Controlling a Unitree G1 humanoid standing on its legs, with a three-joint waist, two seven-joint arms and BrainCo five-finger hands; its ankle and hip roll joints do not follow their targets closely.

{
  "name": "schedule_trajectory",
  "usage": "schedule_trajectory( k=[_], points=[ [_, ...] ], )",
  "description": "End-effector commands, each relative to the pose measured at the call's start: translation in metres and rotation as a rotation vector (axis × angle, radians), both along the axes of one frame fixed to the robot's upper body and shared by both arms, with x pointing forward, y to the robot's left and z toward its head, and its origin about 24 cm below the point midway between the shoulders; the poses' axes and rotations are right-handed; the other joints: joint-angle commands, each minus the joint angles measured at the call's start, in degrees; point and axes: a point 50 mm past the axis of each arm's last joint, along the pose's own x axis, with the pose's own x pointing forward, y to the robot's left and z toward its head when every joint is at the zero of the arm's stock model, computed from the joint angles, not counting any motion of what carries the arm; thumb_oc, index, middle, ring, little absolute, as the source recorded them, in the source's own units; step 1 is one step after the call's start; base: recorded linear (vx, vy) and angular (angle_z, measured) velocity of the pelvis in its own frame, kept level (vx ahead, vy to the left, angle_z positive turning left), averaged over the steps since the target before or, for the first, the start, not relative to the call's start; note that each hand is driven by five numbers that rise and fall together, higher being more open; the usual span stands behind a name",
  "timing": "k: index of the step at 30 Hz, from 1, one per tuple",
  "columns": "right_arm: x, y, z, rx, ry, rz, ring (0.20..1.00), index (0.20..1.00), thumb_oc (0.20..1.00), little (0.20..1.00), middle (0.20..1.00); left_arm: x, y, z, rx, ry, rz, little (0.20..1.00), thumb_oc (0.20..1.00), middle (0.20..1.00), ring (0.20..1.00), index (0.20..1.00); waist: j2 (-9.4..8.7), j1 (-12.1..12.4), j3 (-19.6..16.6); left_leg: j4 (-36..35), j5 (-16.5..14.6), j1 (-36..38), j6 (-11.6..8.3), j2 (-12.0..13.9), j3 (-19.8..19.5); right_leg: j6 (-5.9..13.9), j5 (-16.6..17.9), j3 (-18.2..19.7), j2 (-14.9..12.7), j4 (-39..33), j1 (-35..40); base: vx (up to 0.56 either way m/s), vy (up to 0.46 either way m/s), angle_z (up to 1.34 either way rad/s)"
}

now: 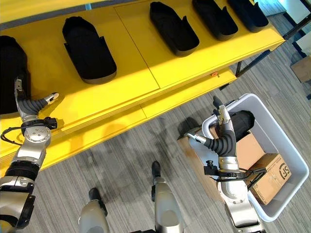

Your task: Move parts from the plastic box to the shelf.

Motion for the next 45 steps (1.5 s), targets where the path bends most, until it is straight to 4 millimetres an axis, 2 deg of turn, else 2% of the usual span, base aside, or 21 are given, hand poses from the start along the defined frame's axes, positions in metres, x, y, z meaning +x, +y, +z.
schedule_trajectory(
  k=[1, 8, 19, 45],
  points=[
    [-0.008, -0.003, 0.023, -0.01, -0.117, 0.025, 1.0, 1.0, 1.0, 1.0, 1.0, 0.004, 0.006, 0.0, -0.083, -0.018, 0.009, 1.0, 1.0, 1.0, 1.0, 1.0, -1.23, 0.3, -1.6, 1.1, 3.7, -0.3, 1.29, 1.1, -2.7, 2.97, -2.4, 3.4, -2.9, 9.1, -0.6, 0.02, -0.002, -0.07],
    [-0.008, -0.004, 0.022, -0.007, -0.104, 0.026, 1.0, 1.0, 1.0, 1.0, 1.0, 0.009, 0.004, -0.004, -0.184, -0.032, -0.004, 1.0, 1.0, 1.0, 1.0, 1.0, -1.53, -0.2, -2.0, 1.3, 3.6, -0.4, 1.25, 1.4, -2.5, 2.98, -2.5, 3.8, -2.6, 9.5, -1.1, 0.01, 0.002, -0.11],
    [-0.009, -0.004, 0.021, -0.01, -0.096, 0.028, 1.0, 1.0, 1.0, 1.0, 1.0, 0.013, -0.006, 0.0, -0.223, -0.072, -0.046, 1.0, 1.0, 1.0, 1.0, 1.0, -1.58, -0.4, -2.2, 1.8, 3.4, -0.7, 1.25, 1.5, -2.4, 3.02, -2.4, 4.3, -2.6, 9.8, -1.7, 0.0, 0.001, -0.01],
    [-0.011, -0.01, 0.02, -0.036, -0.077, 0.012, 1.0, 1.0, 1.0, 1.0, 1.0, 0.015, -0.018, 0.034, -0.279, -0.258, -0.132, 1.0, 1.0, 1.0, 1.0, 1.0, -0.89, -0.7, -3.3, 2.3, 3.3, -1.5, 1.09, 1.9, -2.3, 2.76, -2.4, 4.9, -2.2, 10.4, -2.5, 0.0, 0.0, 0.0]
  ],
)
